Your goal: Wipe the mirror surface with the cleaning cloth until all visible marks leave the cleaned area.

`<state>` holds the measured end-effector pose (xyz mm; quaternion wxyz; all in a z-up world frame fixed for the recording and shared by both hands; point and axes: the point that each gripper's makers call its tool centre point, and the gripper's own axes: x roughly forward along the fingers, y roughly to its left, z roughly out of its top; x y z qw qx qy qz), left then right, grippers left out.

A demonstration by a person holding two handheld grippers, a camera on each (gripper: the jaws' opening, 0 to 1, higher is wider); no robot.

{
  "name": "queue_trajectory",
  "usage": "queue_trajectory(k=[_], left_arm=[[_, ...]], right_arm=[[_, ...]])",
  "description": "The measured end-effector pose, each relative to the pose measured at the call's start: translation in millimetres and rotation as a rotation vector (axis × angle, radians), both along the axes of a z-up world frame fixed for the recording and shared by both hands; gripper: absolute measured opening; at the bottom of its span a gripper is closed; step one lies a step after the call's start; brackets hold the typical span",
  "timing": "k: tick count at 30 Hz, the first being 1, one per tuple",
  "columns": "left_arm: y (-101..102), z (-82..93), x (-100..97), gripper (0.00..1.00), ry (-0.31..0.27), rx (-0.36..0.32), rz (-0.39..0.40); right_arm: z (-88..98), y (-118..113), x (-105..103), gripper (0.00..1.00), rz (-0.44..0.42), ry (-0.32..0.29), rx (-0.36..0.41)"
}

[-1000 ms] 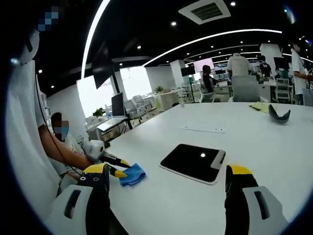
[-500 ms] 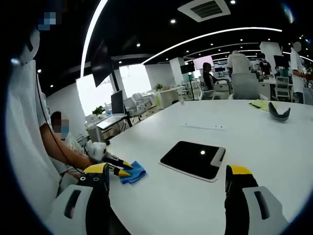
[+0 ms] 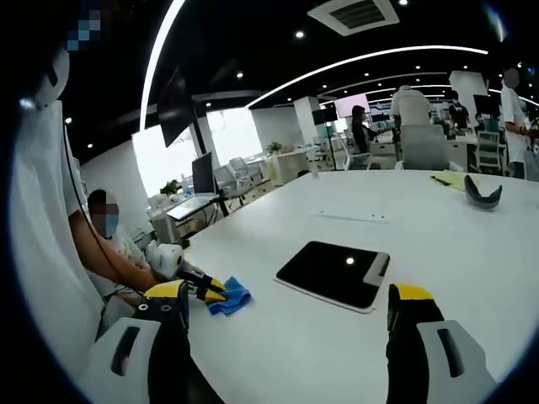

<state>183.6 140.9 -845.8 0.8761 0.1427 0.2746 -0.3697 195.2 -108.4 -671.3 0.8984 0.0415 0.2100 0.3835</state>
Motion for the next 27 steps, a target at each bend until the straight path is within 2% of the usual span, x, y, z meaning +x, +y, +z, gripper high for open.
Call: queue_trajectory(k=[3, 20, 27], left_arm=[[2.2, -0.2, 2.3, 0.05, 0.014, -0.026, 0.042], [4.9, 1.4, 4.9, 0.03, 0.036, -0.056, 0.086], [6.7, 16.7, 11.0, 0.03, 0.021, -0.075, 0.106]], right_arm=[[0.0, -0.7, -0.6, 0.98, -0.003, 0.001, 0.000], [2.3, -0.1, -1.1, 0.98, -0.007, -0.008, 0.001], [2.3, -1.1, -0.1, 0.98, -0.012, -0.011, 0.009]])
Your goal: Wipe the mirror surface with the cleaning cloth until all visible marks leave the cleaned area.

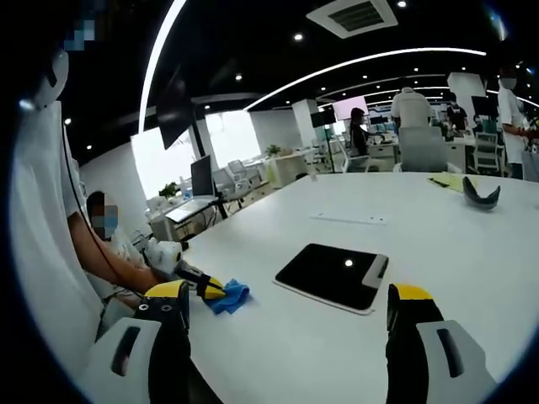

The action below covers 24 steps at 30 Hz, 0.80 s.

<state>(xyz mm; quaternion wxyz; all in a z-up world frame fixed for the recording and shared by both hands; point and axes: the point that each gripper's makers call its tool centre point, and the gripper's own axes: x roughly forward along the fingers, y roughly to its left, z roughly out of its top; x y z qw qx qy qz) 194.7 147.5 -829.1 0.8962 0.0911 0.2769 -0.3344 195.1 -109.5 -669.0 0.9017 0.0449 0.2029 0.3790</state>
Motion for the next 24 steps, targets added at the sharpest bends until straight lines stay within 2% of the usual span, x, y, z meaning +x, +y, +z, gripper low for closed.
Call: queue_trajectory(k=[15, 24], left_arm=[[-3.6, 36.3, 26.0, 0.03, -0.062, -0.019, 0.017], [-10.1, 59.9, 53.5, 0.03, -0.102, -0.043, 0.023]], right_arm=[[-1.7, -5.2, 0.9, 0.98, -0.014, -0.006, 0.024], [-2.6, -5.8, 2.1, 0.99, -0.017, -0.005, 0.041]])
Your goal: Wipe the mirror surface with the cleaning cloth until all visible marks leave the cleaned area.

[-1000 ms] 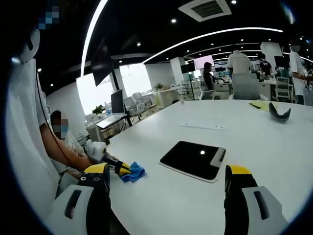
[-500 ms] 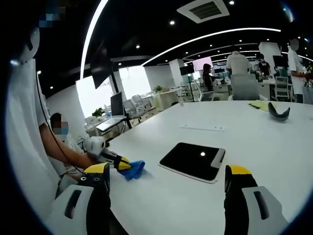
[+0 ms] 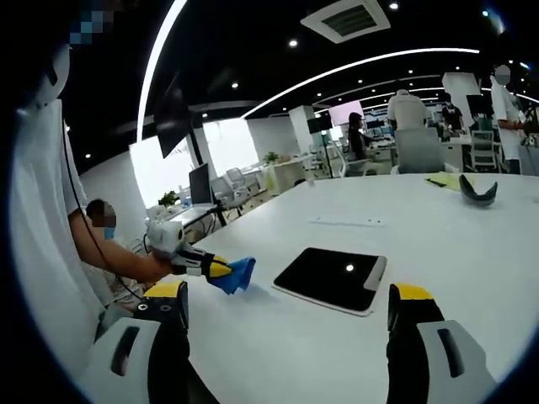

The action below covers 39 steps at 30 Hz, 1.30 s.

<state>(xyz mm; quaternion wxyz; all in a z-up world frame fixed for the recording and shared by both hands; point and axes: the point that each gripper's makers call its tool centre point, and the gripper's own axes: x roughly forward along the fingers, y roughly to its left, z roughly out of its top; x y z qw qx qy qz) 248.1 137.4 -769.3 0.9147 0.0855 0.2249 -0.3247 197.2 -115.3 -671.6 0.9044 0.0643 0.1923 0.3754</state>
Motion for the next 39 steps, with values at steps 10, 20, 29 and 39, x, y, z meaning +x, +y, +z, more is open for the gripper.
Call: queue_trajectory(k=[10, 20, 29, 39], left_arm=[[-4.6, 10.9, 37.6, 0.03, -0.029, 0.004, -0.008], [-7.7, 12.2, 64.6, 0.03, -0.041, 0.019, -0.023], [-9.2, 10.9, 88.6, 0.03, -0.043, 0.025, -0.024], [-13.3, 6.7, 119.8, 0.03, -0.054, 0.038, -0.019]], right_arm=[[-2.9, -2.9, -0.3, 0.99, -0.011, 0.007, 0.003], [-6.1, -10.4, -0.4, 0.99, -0.036, 0.020, 0.007], [-9.4, -14.1, 2.1, 0.99, -0.047, 0.028, 0.003], [-14.1, -17.1, 5.6, 0.99, -0.057, 0.042, -0.002]])
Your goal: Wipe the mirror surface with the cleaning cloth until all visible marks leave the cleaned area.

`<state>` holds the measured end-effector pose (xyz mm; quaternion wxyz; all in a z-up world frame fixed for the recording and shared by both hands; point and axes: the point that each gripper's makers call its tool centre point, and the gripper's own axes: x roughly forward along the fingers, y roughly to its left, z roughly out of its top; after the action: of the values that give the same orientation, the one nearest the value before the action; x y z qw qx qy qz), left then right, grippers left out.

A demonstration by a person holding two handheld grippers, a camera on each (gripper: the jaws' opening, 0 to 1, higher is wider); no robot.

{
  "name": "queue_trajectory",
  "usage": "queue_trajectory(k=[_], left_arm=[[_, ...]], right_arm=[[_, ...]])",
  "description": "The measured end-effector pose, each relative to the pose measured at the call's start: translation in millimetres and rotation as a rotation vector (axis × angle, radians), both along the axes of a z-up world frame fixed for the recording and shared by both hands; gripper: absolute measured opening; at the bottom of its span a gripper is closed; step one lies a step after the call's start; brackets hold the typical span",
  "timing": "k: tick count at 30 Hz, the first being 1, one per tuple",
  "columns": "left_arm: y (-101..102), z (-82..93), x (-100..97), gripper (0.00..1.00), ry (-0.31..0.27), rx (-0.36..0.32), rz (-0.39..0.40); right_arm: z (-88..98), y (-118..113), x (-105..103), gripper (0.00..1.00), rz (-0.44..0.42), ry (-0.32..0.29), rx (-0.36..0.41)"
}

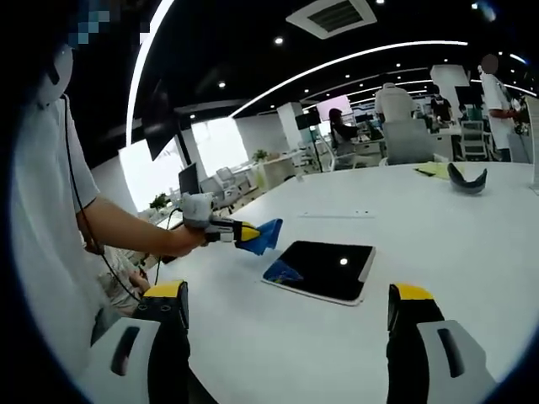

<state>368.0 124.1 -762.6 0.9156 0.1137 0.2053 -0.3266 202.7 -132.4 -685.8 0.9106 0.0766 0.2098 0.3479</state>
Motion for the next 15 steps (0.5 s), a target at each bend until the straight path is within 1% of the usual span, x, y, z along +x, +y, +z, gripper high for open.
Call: queue_trajectory(k=[10, 15], left_arm=[[-5.8, -16.8, 20.0, 0.03, 0.016, 0.008, -0.005], [-9.4, -21.4, 30.0, 0.03, 0.023, 0.002, -0.007]], right_arm=[[-3.6, -0.2, 4.8, 0.98, -0.006, 0.015, -0.002], [-7.3, -0.7, 5.4, 0.98, -0.009, 0.028, -0.004]])
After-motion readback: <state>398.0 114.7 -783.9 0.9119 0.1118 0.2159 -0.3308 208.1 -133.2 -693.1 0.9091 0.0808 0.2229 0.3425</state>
